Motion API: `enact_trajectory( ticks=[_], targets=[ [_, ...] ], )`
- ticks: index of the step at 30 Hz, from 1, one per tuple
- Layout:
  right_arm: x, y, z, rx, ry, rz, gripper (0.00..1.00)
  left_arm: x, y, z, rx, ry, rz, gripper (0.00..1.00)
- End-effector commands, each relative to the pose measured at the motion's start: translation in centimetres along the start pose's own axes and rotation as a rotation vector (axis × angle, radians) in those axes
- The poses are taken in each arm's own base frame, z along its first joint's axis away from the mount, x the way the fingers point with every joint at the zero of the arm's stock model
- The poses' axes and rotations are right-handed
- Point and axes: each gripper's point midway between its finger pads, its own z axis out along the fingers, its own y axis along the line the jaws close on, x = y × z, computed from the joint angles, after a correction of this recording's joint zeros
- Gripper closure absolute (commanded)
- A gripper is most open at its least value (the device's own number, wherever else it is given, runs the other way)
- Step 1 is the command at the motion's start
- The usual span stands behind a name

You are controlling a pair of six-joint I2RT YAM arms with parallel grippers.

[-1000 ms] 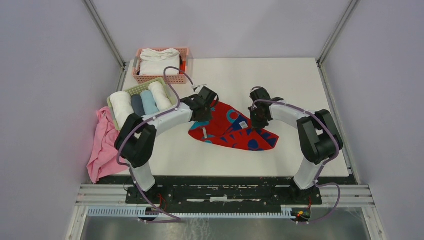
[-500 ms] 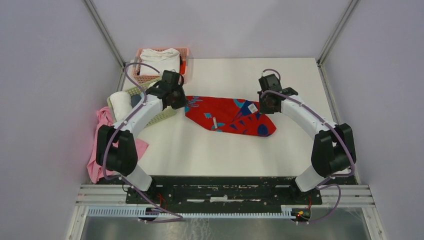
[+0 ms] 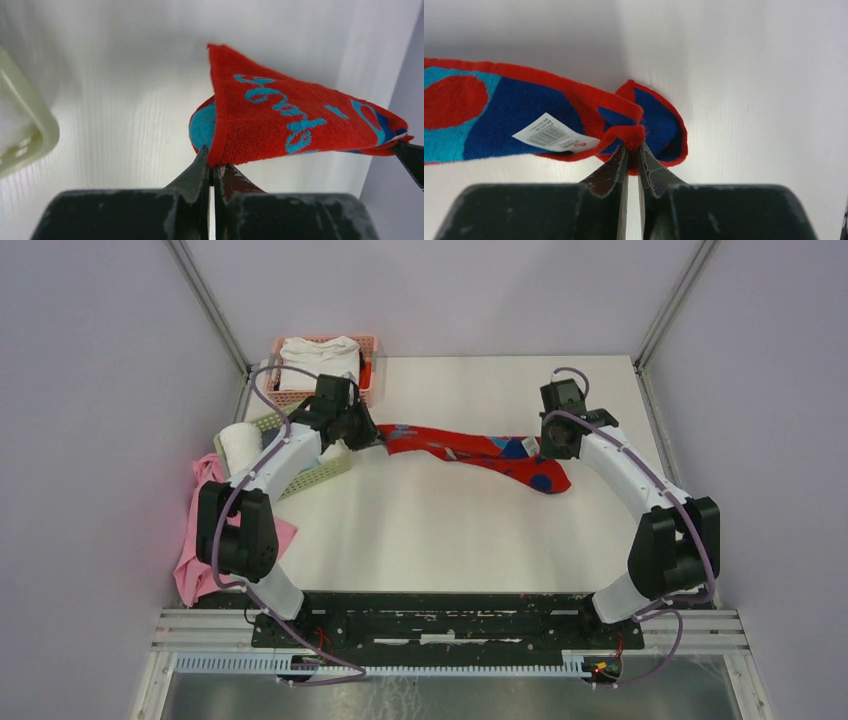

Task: Roll the towels
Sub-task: Flatten out the towel at the center of the board.

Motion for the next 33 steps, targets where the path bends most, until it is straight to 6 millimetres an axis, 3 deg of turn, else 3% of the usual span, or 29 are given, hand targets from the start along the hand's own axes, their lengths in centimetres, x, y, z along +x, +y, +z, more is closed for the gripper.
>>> enact_trajectory(
  ticks=[1, 5, 8, 13, 17, 19, 24, 29, 33],
  targets=[
    [5.2, -2.2, -1.6, 0.04, 0.046, 0.031, 0.83, 5.0, 2.5, -0.4, -0.003, 0.071, -0.063, 0.97],
    [9.7, -3.7, -2.4, 0.066, 0.099, 0.066, 0.74, 9.2, 5.4, -0.3, -0.047, 0.127, -0.091, 0.97],
    [11.0, -4.1, -3.0, 0.058, 0.118, 0.068, 0.72, 11.1, 7.0, -0.3, -0.078, 0.152, -0.1, 0.97],
    [10.4, -3.2, -3.1, 0.008, 0.125, 0.043, 0.76, 10.3, 7.0, -0.4, -0.092, 0.132, -0.087, 0.97],
    [9.8, 0.4, -3.2, -0.167, 0.159, 0.069, 0.63, 9.5, 6.5, -0.8, -0.092, 0.116, -0.065, 0.97],
    [9.3, 1.2, -2.8, -0.175, 0.164, 0.099, 0.58, 9.6, 6.7, -0.9, -0.097, 0.114, -0.064, 0.97],
    [7.7, 0.2, -1.8, -0.003, 0.184, 0.16, 0.45, 10.2, 6.8, -1.0, -0.09, 0.12, -0.063, 0.97],
    [7.2, 1.0, -0.7, 0.141, 0.227, 0.103, 0.42, 10.1, 6.5, -1.3, -0.085, 0.103, -0.054, 0.97],
    [8.2, 1.7, 0.4, 0.21, 0.281, 0.103, 0.42, 10.1, 6.4, -1.5, -0.081, 0.093, -0.046, 0.97]
  ],
)
